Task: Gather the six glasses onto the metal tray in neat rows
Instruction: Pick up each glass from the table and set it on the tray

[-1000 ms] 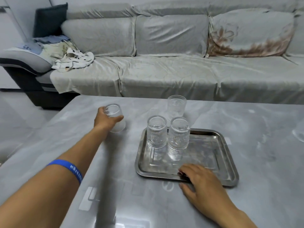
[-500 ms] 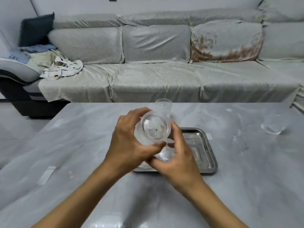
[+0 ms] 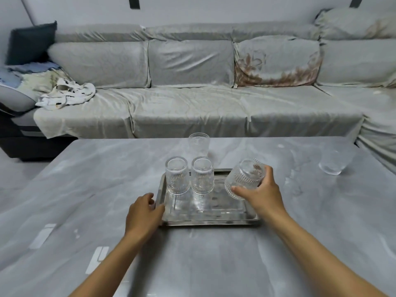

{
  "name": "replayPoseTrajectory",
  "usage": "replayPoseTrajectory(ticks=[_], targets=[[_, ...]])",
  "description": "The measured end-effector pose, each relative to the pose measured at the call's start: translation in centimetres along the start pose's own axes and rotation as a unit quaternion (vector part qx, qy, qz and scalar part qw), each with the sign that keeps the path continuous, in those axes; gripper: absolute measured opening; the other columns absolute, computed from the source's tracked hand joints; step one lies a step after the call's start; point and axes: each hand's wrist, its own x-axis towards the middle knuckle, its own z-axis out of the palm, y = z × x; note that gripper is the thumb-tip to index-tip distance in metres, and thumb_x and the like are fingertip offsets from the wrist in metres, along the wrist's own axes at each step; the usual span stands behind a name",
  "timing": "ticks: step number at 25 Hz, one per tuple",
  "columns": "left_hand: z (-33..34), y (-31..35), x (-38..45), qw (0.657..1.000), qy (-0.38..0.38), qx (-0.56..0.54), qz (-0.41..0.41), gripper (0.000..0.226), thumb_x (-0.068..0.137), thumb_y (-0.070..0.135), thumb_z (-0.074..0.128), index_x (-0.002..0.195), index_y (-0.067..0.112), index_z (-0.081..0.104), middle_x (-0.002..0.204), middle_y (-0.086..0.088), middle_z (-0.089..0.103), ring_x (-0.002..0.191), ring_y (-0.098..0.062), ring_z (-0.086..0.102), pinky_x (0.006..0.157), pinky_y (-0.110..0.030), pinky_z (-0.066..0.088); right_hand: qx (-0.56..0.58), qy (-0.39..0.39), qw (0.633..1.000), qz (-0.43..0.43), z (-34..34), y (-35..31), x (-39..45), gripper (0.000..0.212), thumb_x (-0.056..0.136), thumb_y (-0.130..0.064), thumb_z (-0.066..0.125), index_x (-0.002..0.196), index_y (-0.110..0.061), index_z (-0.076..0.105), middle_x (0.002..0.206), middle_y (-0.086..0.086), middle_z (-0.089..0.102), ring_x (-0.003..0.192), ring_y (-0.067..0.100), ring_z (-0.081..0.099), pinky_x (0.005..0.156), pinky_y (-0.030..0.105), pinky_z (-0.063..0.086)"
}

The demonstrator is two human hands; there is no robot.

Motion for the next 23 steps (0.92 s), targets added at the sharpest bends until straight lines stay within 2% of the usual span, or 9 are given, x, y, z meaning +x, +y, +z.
replayPoseTrajectory(ticks=[2,3,7,12,17,18,20,22,23], targets=[[0.5,-1.0,0.9,1.000,-0.025,0.005,-0.013,0.016,0.079,0.022,0.065,0.075,0.035,0.056,0.095,-0.005,0.071,0.088,-0.028,0.066,0.085,-0.046,0.055,-0.033,-0.013,0.999,-0.002,0.9,0.6,2.4,0.080,0.054,-0.035,0.088,0.117,-0.032,0.039,0.108,-0.006,0.062,0.087,0.016,0.062,0.072,0.028,0.049],[0.5,-1.3,1.1,1.000,-0.027,0.006,-0.014,0.010,0.075,0.024,0.063,0.078,0.034,0.062,0.091,-0.004,0.071,0.085,-0.026,0.067,0.084,-0.046,0.056,-0.047,-0.022,0.999,-0.005,1.6,0.8,3.4,0.081,0.054,-0.035,0.089,0.118,-0.030,0.040,0.108,-0.006,0.061,0.090,0.017,0.061,0.076,0.029,0.048],[0.7,-2.3,2.8,0.998,-0.055,-0.019,-0.019,0.040,0.055,0.021,0.055,0.088,0.031,0.075,0.077,0.001,0.075,0.080,-0.027,0.071,0.082,-0.050,0.058,-0.078,-0.052,0.996,-0.002,4.7,1.9,6.2,0.084,0.053,-0.032,0.090,0.122,-0.027,0.044,0.107,-0.007,0.059,0.095,0.017,0.061,0.081,0.033,0.052],[0.9,-2.5,3.6,0.996,-0.068,-0.037,-0.036,0.043,0.054,0.015,0.059,0.092,0.030,0.073,0.083,0.002,0.074,0.087,-0.028,0.070,0.087,-0.050,0.057,-0.089,-0.063,0.994,-0.011,6.3,3.3,7.1,0.085,0.054,-0.035,0.089,0.125,-0.028,0.042,0.116,-0.003,0.063,0.095,0.016,0.060,0.077,0.028,0.048],[0.7,-2.3,3.1,0.997,-0.072,-0.020,-0.023,0.038,0.067,0.011,0.064,0.102,0.023,0.072,0.091,-0.001,0.074,0.095,-0.030,0.068,0.092,-0.050,0.054,-0.068,-0.097,0.993,0.026,5.2,3.4,5.5,0.102,0.059,-0.042,0.089,0.141,-0.024,0.031,0.144,0.005,0.049,0.124,0.025,0.053,0.102,0.044,0.046],[0.7,-2.3,3.1,0.997,-0.071,-0.021,-0.021,0.038,0.067,0.012,0.063,0.103,0.021,0.073,0.091,-0.002,0.075,0.096,-0.031,0.068,0.093,-0.050,0.053,-0.059,-0.081,0.995,0.014,4.7,2.9,4.9,0.100,0.062,-0.045,0.086,0.142,-0.025,0.031,0.145,0.004,0.048,0.126,0.025,0.051,0.103,0.045,0.045],[0.7,-2.2,3.2,0.997,-0.073,-0.021,-0.016,0.037,0.069,0.009,0.063,0.103,0.020,0.073,0.093,-0.003,0.075,0.097,-0.031,0.068,0.094,-0.051,0.052,-0.062,-0.017,0.996,-0.054,3.7,1.0,4.4,0.079,0.072,-0.051,0.075,0.137,-0.025,0.038,0.141,0.001,0.051,0.123,0.023,0.052,0.099,0.044,0.047],[0.7,-2.3,3.3,0.997,-0.076,-0.020,-0.018,0.035,0.075,0.004,0.065,0.104,0.022,0.072,0.094,-0.002,0.075,0.098,-0.030,0.068,0.095,-0.051,0.051,-0.098,0.033,0.983,-0.151,3.4,-1.9,5.1,0.054,0.082,-0.046,0.065,0.127,-0.023,0.048,0.132,0.000,0.058,0.116,0.023,0.055,0.092,0.040,0.048],[0.6,-2.4,3.4,0.997,-0.079,-0.020,-0.018,0.035,0.076,0.002,0.065,0.104,0.023,0.072,0.095,-0.001,0.075,0.098,-0.029,0.067,0.096,-0.050,0.051,-0.129,0.030,0.973,-0.191,3.6,-3.5,5.9,0.045,0.084,-0.042,0.062,0.123,-0.021,0.052,0.128,0.000,0.061,0.114,0.023,0.056,0.090,0.039,0.048]])
